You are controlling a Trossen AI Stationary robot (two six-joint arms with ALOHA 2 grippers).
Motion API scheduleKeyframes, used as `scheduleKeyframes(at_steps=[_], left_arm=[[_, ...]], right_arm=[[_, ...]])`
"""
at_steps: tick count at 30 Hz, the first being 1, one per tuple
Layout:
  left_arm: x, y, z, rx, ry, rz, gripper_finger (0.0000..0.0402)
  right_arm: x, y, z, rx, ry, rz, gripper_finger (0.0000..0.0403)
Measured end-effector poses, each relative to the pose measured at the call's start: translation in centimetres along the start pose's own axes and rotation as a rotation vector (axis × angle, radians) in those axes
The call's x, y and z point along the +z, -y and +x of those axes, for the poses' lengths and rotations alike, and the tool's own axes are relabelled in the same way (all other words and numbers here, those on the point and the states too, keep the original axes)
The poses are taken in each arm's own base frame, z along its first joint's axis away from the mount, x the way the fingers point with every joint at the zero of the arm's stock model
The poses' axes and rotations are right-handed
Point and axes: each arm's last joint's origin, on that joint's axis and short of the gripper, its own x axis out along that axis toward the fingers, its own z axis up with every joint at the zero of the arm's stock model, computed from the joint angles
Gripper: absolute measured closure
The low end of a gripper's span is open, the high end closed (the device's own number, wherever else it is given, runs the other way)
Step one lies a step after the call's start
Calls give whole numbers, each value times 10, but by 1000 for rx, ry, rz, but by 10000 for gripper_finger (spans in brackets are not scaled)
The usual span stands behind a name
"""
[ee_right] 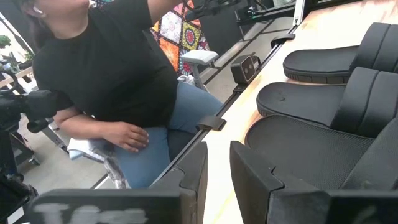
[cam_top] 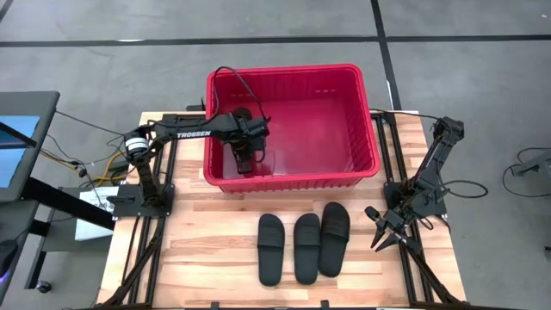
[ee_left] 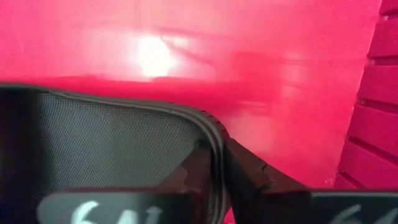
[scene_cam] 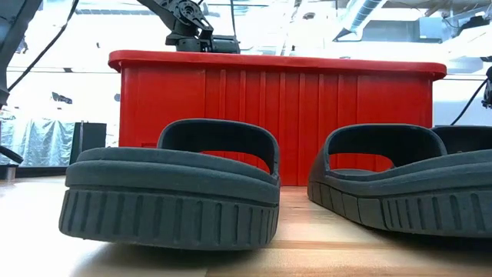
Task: Pick and place slides into bin
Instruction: Put the black slides into the red bin
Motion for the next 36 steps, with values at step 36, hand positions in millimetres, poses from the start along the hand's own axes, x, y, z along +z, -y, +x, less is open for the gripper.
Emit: scheduleKeyframes(at_steps=[36], left_arm=[[0, 0, 0, 11, -4, -12, 220]], right_arm=[[0, 0, 0, 0, 0, 0, 342]])
